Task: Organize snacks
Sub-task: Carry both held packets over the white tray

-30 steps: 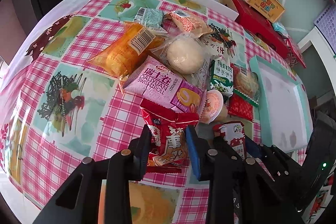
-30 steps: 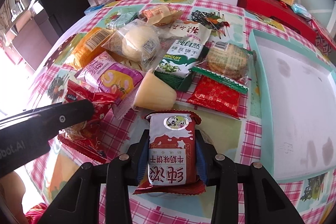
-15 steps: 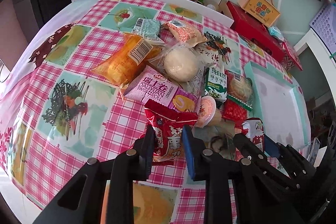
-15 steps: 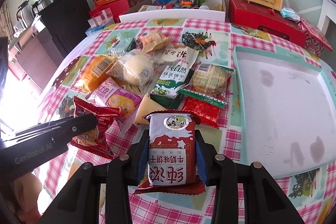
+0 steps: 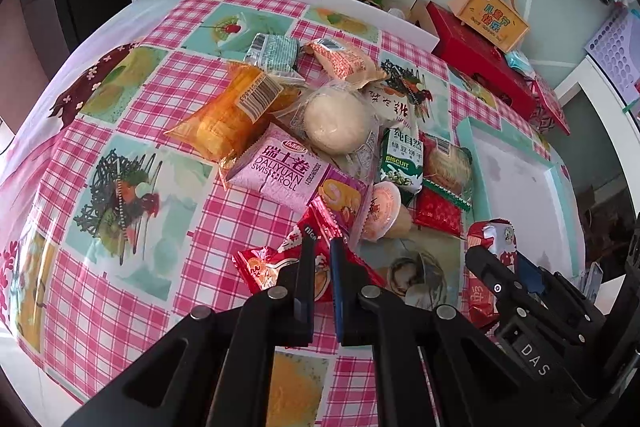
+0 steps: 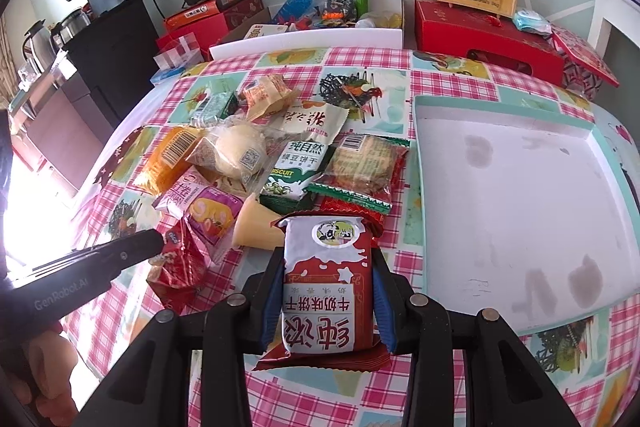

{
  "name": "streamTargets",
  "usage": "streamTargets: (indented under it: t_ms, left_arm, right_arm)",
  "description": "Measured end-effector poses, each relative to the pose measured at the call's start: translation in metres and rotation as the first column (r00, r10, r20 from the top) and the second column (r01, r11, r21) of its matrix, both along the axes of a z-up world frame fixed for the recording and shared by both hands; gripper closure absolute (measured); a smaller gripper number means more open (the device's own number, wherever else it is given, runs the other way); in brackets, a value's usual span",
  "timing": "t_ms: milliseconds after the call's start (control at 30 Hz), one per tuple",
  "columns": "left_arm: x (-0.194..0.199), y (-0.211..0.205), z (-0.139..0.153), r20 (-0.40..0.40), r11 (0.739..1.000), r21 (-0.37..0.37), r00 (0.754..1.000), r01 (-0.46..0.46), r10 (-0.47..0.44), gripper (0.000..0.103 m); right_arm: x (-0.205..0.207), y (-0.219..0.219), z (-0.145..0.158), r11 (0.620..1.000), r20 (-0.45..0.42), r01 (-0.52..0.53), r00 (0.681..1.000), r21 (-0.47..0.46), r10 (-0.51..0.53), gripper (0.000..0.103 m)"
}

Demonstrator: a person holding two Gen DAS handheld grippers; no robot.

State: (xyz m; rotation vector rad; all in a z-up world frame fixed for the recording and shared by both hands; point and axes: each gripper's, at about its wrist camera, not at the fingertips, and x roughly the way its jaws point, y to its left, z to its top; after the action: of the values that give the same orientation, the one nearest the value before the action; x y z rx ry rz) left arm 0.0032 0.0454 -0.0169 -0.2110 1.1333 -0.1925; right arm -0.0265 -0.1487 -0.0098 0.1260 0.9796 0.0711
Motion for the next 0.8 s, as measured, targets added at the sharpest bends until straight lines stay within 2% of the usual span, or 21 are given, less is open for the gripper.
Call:
streamTargets:
  t_ms: [100,167,200,233,267,367,533,633,800]
  left_arm:
    - [-0.001,0.000,-0.001,-0.003,1.000,0.026,1.000,0.017,-0.017,0.091]
    - [-0.003,-0.001,0.000,0.003,0.999,0.018,0.999,0.034,-0.034,0.072]
    - [-0.004,-0.003,0.000,0.002,0.999,0.024,0.999,0.044,-0.044,0.056]
    - [-0.005,-0.005,0.000,0.006,0.998,0.036,0.999,0.053,-0.053,0.046]
    - [-0.006,-0.007,0.001,0.010,0.997,0.048,0.998,0.060,-0.060,0.044]
    - [-0.005,-0.010,-0.003,0.004,0.994,0.082,0.998,0.066,-0.066,0.041]
    - [-0.004,-0.007,-0.006,0.005,0.981,0.193,1.000,0.027,-0.029,0.041]
    - [-0.003,0.000,-0.006,0.009,0.977,0.211,1.000,0.002,-0.004,0.040]
    - [0.000,0.001,-0.018,-0.032,0.972,0.233,0.999,0.009,-0.002,0.038]
  right_arm:
    - [-0.001,-0.001,-0.005,1.000,-0.022,0.010,1.000,-0.007,-0.010,0.061]
    - [-0.004,-0.002,-0.010,1.000,-0.046,0.018,0.999,-0.012,-0.018,0.061]
    - [-0.005,-0.003,-0.012,1.000,-0.058,0.023,0.998,-0.016,-0.024,0.061]
    - [-0.006,-0.004,-0.014,0.999,-0.070,0.029,0.997,-0.022,-0.030,0.061]
    - [-0.007,-0.005,-0.017,0.999,-0.081,0.034,0.996,-0.026,-0.036,0.061]
    - [-0.008,-0.007,-0.020,0.999,-0.094,0.040,0.995,-0.027,-0.043,0.061]
    - [-0.010,-0.007,-0.020,0.999,-0.094,0.035,0.995,-0.027,-0.037,0.061]
    - [-0.010,-0.007,-0.022,0.999,-0.104,0.036,0.994,-0.029,-0.039,0.061]
    - [-0.008,-0.007,-0.025,0.999,-0.120,0.037,0.992,-0.033,-0.041,0.061]
